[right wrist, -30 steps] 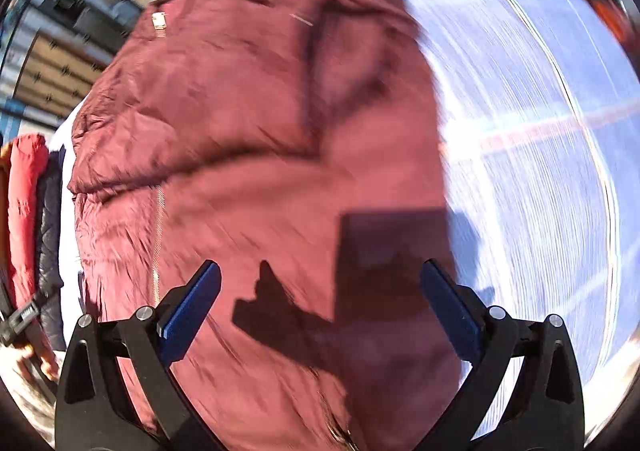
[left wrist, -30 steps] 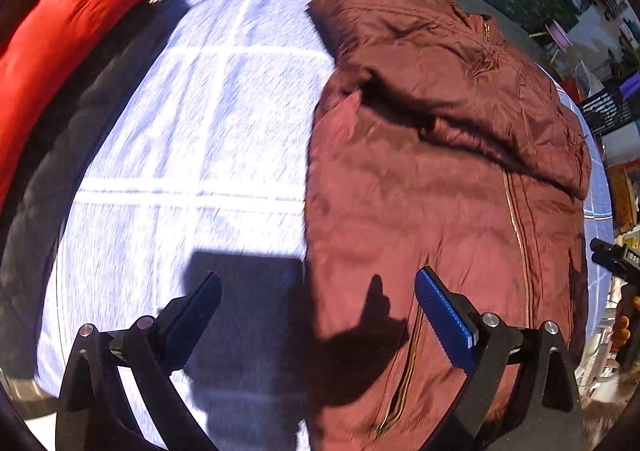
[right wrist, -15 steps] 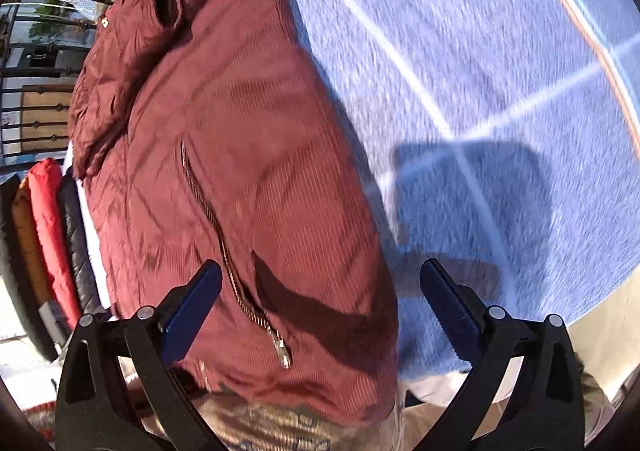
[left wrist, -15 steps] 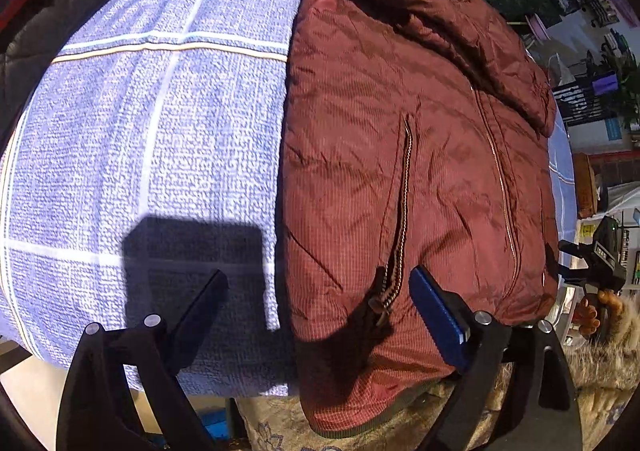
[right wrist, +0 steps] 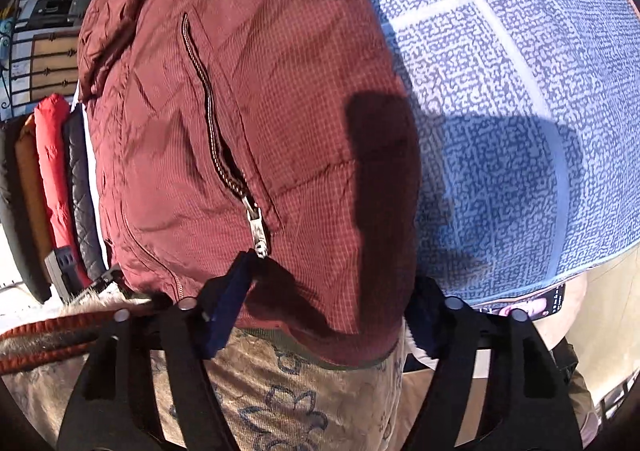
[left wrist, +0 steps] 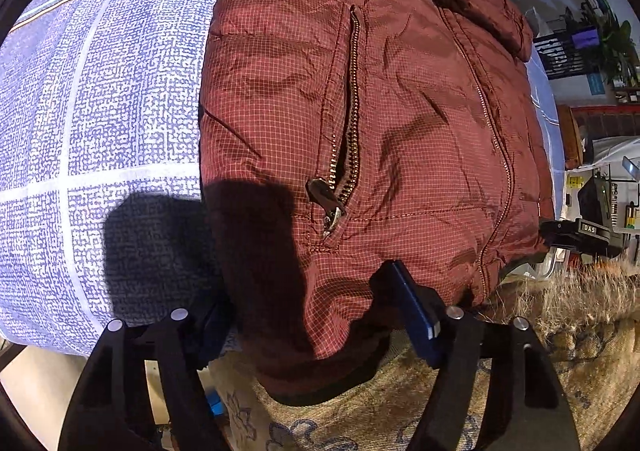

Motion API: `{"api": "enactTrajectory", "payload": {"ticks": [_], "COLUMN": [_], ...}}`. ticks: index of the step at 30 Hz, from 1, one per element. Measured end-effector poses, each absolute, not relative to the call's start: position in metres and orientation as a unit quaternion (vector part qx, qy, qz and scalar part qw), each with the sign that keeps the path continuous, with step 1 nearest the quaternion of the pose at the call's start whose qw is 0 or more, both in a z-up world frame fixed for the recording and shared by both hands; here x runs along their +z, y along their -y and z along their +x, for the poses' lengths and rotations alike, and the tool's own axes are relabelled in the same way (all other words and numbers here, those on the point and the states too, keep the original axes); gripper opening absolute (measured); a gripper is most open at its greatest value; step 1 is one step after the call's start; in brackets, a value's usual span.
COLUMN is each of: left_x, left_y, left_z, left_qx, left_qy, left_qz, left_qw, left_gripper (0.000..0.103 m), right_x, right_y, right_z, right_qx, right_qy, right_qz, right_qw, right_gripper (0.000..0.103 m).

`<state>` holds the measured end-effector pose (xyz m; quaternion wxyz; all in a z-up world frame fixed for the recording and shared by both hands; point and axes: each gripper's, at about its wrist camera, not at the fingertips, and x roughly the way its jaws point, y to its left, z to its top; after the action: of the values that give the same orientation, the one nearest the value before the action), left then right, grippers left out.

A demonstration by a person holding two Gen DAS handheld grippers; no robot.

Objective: Fold large clothes
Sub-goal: 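Grasp the jacket hem with the left gripper while the right gripper grasps the hem beside it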

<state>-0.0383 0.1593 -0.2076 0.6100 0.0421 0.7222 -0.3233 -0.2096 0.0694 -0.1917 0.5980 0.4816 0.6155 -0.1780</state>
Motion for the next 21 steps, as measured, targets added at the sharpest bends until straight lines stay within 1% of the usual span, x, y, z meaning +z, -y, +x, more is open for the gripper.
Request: {"api": "enactTrajectory", "payload": {"ticks": [1, 2, 4, 5, 7, 10, 16, 21], "left_x": [-0.207, -0.206, -0.205, -0.205, -0.204, -0.200, -0.197, -0.191], "left_y": [-0.159, -0.160, -0.162, -0.165, -0.172, -0.175, -0.168, -0.162], "left_z": [-0.040, -0.040, -0.038, -0.037, -0.033, -0.032, -0.034, -0.035], "left_qx": [-0.326, -0.327, -0.324, -0.321, -0.314, -0.311, -0.314, -0.319], "left_qy": [-0.723, -0.723, -0.725, -0.726, -0.730, -0.730, -0.727, -0.717], "left_qz": [0.039, 0.036, 0.025, 0.015, -0.002, -0.005, 0.020, 0.059], "left_qw": [0.608, 0.607, 0.608, 0.607, 0.607, 0.609, 0.611, 0.617], "left_gripper": [0.063, 0.061, 0.049, 0.046, 0.036, 0.026, 0.021, 0.016], "right_x": [-0.192, -0.191, -0.192, -0.189, -0.184, -0.178, -0.174, -0.164], "right_y": [-0.070, -0.072, -0.070, -0.065, -0.062, -0.062, -0.069, -0.069], "right_z": [-0.208, -0.209, -0.209, -0.215, -0.215, -0.215, -0.202, -0.199], "right_qx": [-0.174, -0.171, -0.167, -0.165, -0.159, -0.156, -0.159, -0.157], "right_qy": [-0.616, -0.615, -0.610, -0.608, -0.606, -0.609, -0.613, -0.615], "right_qz": [0.482, 0.485, 0.496, 0.499, 0.501, 0.493, 0.481, 0.475], "right_qw": [0.598, 0.597, 0.595, 0.595, 0.597, 0.602, 0.606, 0.610], "right_gripper": [0.061, 0.059, 0.049, 0.047, 0.035, 0.026, 0.021, 0.019]}}
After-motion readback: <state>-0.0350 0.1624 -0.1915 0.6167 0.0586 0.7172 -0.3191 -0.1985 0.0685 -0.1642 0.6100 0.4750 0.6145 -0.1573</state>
